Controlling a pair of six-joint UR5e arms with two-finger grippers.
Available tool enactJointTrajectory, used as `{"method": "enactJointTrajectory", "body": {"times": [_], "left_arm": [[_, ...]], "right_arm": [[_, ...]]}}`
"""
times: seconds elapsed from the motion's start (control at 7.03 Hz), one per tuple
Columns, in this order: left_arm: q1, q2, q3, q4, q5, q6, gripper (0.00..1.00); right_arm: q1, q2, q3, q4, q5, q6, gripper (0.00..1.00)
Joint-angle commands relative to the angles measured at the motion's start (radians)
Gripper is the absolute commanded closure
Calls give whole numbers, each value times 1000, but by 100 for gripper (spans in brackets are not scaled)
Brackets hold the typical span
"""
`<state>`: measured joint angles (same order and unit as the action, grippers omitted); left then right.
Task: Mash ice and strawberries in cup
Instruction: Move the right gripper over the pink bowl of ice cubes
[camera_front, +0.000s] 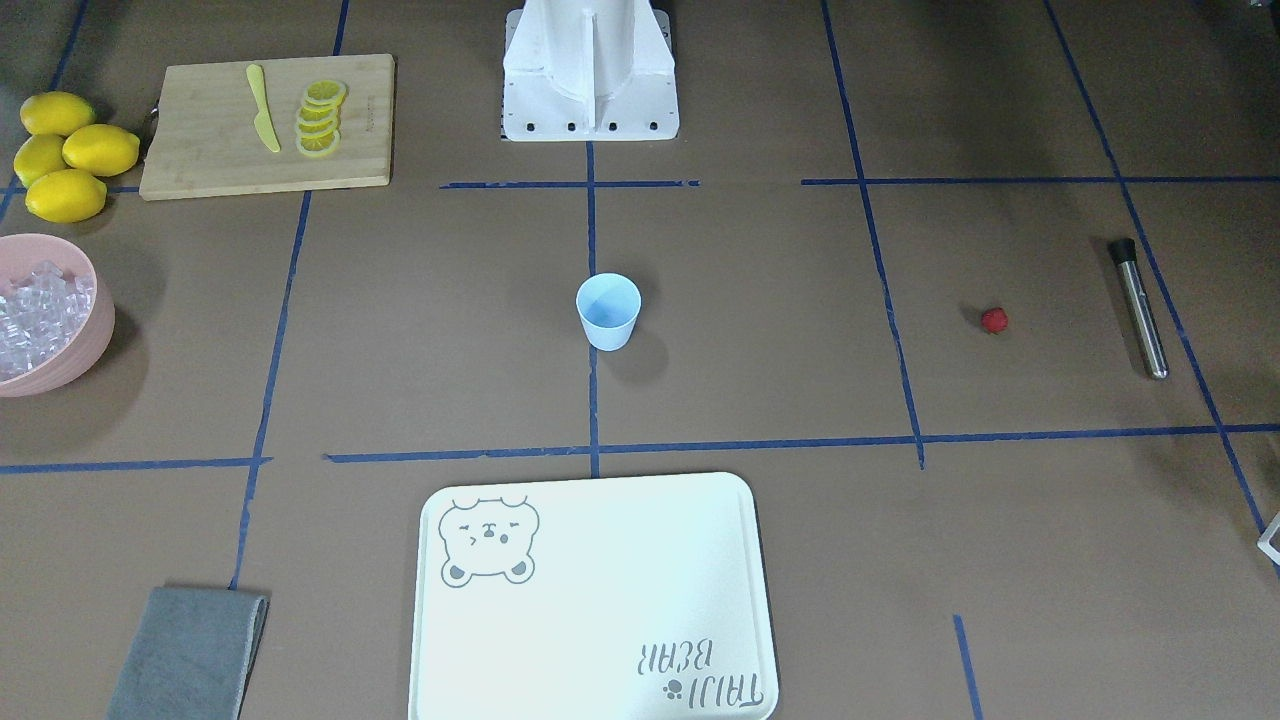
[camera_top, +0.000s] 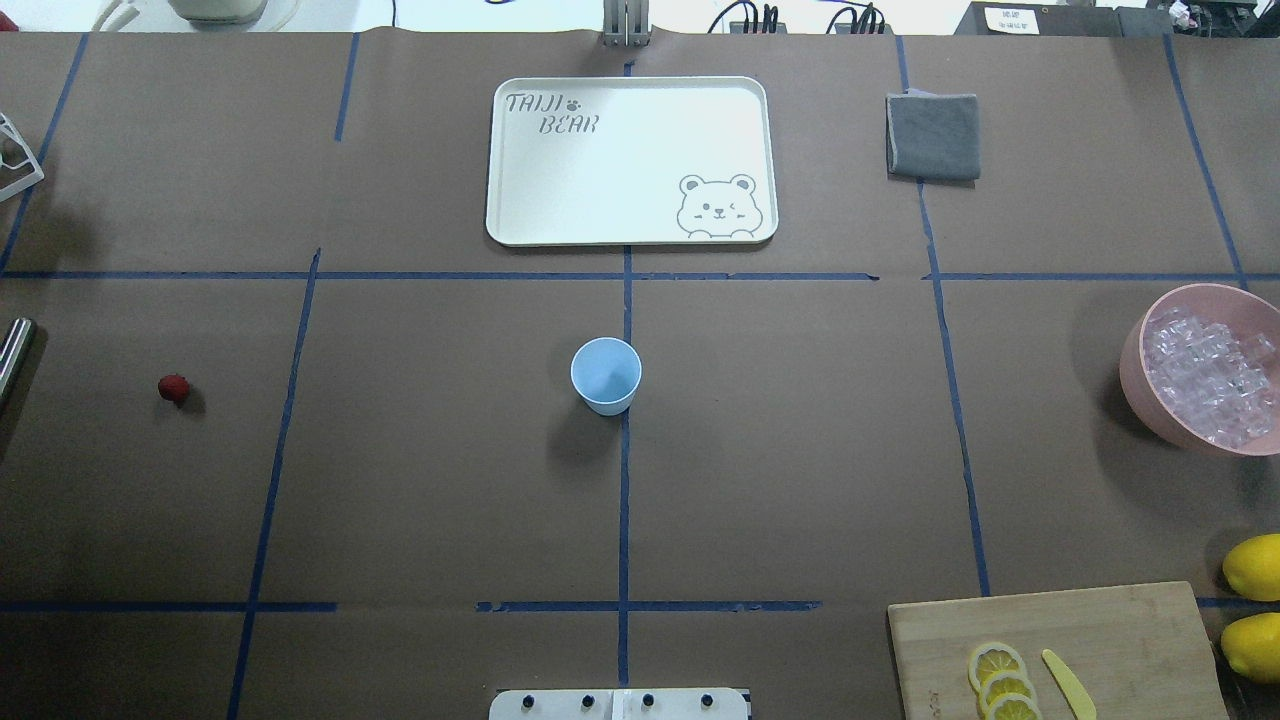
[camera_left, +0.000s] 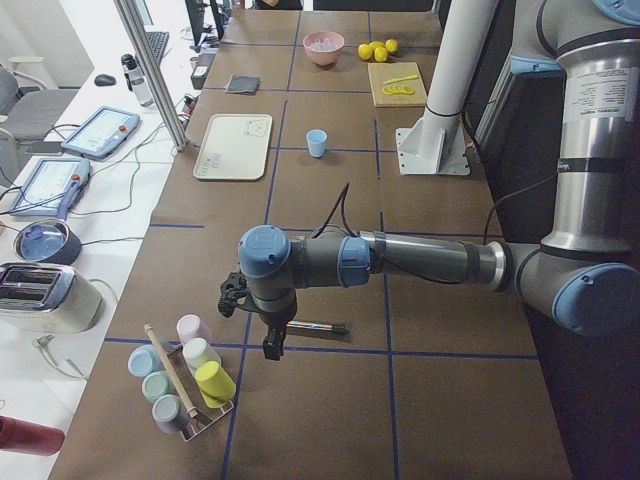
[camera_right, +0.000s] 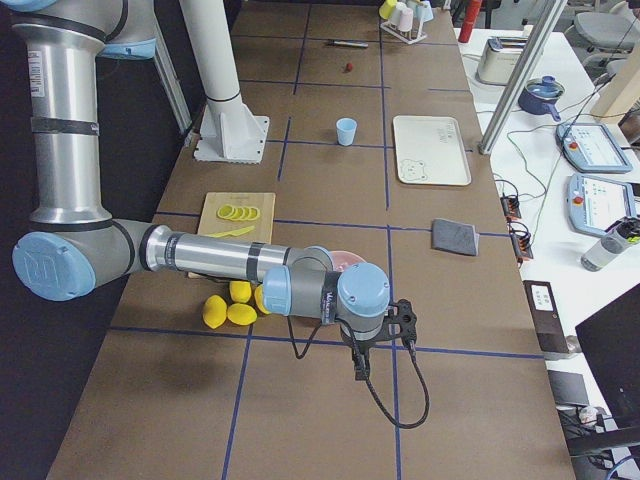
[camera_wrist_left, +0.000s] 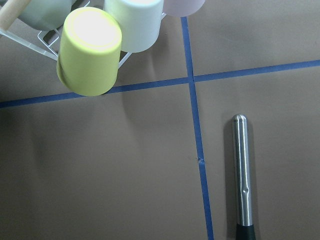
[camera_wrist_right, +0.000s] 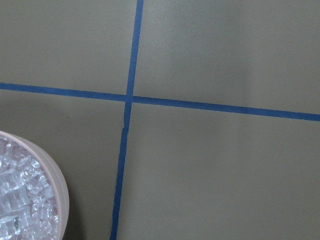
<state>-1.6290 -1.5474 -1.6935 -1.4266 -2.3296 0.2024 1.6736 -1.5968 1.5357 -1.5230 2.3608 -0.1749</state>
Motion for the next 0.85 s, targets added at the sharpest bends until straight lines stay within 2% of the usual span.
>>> {"method": "enactJointTrajectory", "body": {"times": [0.0,0.71], "left_arm": [[0,-2,0,-2,1,0,0],[0,-3,0,0,0,0,0]], "right_arm": [[0,5,9,3,-3,6,0],[-35,6,43,3,-5,9,0]]}}
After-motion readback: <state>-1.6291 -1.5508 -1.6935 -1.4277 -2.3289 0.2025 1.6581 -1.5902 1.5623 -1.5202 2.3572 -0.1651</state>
